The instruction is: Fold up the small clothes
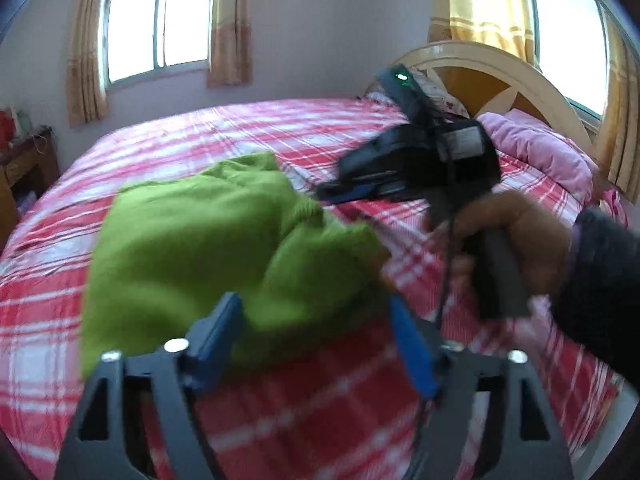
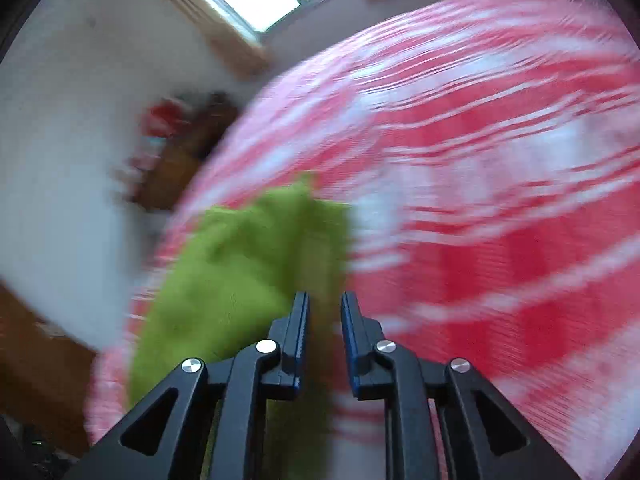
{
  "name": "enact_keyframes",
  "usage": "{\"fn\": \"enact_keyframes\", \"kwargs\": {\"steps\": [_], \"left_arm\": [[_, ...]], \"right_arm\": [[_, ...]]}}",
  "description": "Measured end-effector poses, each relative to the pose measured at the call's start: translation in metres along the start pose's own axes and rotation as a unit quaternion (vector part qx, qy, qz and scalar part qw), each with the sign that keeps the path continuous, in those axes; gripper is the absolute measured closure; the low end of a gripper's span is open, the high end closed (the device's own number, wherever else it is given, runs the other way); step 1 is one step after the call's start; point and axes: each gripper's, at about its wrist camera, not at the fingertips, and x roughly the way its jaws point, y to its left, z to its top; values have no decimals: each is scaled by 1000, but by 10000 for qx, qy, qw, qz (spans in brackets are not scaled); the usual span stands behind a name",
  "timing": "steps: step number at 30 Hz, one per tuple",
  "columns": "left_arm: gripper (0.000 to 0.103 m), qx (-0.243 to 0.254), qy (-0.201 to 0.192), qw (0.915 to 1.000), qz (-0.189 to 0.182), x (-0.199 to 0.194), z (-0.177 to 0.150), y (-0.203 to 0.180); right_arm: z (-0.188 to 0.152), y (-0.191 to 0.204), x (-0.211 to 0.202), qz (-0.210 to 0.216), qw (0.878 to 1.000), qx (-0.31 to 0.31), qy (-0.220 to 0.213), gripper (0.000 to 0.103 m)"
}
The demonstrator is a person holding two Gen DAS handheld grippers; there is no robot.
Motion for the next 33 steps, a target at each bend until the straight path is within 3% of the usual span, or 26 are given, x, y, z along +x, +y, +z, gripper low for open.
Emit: {"fn": "enact_keyframes", "kwargs": {"steps": [2,5,8,9,10,12,15,17,18,19,21,26,29,33], "left_arm": [[24,-113,44,9999,52,-14,-14,7],[24,-445,126,9989,32,-32,-31,25],[24,-708,177,9973,128,-47,-39,43],[24,-805,156,9964,213,-52,-40,49],[24,-897,127,9955,293,-57,-40,54],[24,-1088,46,9929,470,-68,-40,65],[24,-1224,-1,9889,837,-75,-38,77],[23,-1322,-10,9861,1007,-79,-38,89],[22,-1411,-15,9846,1031,-81,-39,95],[21,-1475,-21,9836,1035,-83,-40,99],[21,-1601,-53,9817,1031,-87,-39,108],[21,-1690,-117,9797,1073,-85,-32,120],[21,-1780,-148,9781,1069,-76,-21,130],[21,-1932,83,9743,1152,-50,-2,144]], "right_arm": [[-11,-5,-26,-366,9992,-82,-121,86],[-33,-2,-73,-10,9990,62,-452,86],[-49,24,-100,338,9974,-278,-565,82],[-54,37,-106,488,9959,-508,-568,73],[-56,49,-108,589,9946,-651,-552,56],[-60,72,-103,806,9918,-857,-495,37],[-68,93,-85,739,9911,-1057,-324,37],[-73,107,-59,241,9908,-1333,37,45],[-79,112,-44,-122,9874,-1559,237,69],[-83,113,-35,-333,9846,-1681,335,85],[-94,112,-29,-514,9813,-1823,333,95],[-94,96,-69,-491,9866,-1549,-107,97],[-102,73,-60,-650,9882,-1375,157,97],[-100,56,-62,-240,9950,-966,84,94]]}}
